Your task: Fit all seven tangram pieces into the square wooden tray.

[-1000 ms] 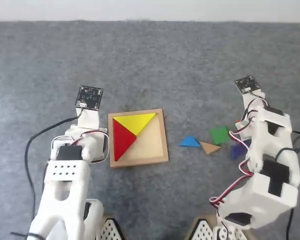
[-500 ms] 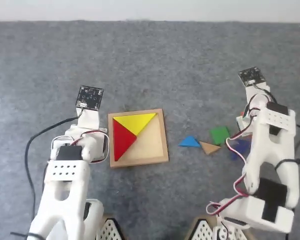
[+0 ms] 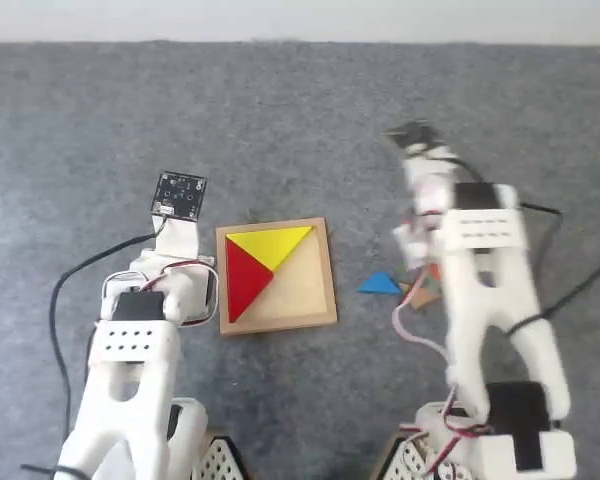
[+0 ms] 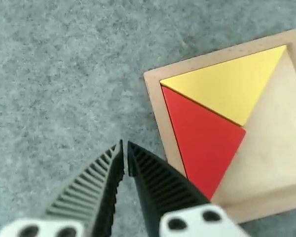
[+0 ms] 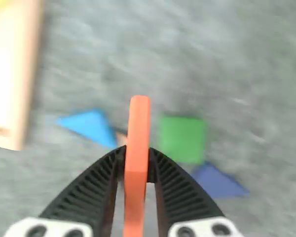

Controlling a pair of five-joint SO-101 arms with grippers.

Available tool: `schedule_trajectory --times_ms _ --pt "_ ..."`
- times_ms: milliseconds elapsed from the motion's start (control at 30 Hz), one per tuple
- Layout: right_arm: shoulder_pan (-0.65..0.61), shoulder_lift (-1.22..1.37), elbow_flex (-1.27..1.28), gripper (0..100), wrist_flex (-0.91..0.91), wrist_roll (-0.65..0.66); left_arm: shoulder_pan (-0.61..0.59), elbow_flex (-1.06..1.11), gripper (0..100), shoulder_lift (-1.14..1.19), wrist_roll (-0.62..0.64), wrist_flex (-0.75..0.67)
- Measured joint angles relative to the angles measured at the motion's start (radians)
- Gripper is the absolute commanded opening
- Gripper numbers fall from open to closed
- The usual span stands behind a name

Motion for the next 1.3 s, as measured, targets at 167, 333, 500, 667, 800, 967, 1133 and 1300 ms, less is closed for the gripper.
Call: schedule_trajectory --times_ms 167,333,500,667,800,967,1133,1300 --pt "-0.213 0.000 0.000 0.8 0.000 -0.143 0.000 0.000 2 0.000 0.000 0.008" --pt "-0.292 0.000 0.000 0.9 -0.046 -0.233 0.000 0.000 2 0.000 0.000 0.011" --pt "-0.333 0.110 0.023 0.8 -0.224 -0.249 0.000 0.000 2 0.000 0.000 0.011" --pt "-0.338 0.292 -0.097 0.9 -0.193 -0.256 0.000 0.000 2 0.000 0.000 0.011" --pt "-0.381 0.440 -0.198 0.9 -0.169 -0.331 0.000 0.000 2 0.000 0.000 0.011" --pt "-0.391 0.523 -0.269 5.5 -0.163 -0.364 0.000 0.000 2 0.000 0.000 0.011" --pt "-0.416 0.523 -0.276 21.3 -0.137 -0.361 0.000 0.000 2 0.000 0.000 0.011" --pt "-0.436 0.523 -0.278 21.7 -0.137 -0.328 0.000 0.000 2 0.000 0.000 0.011"
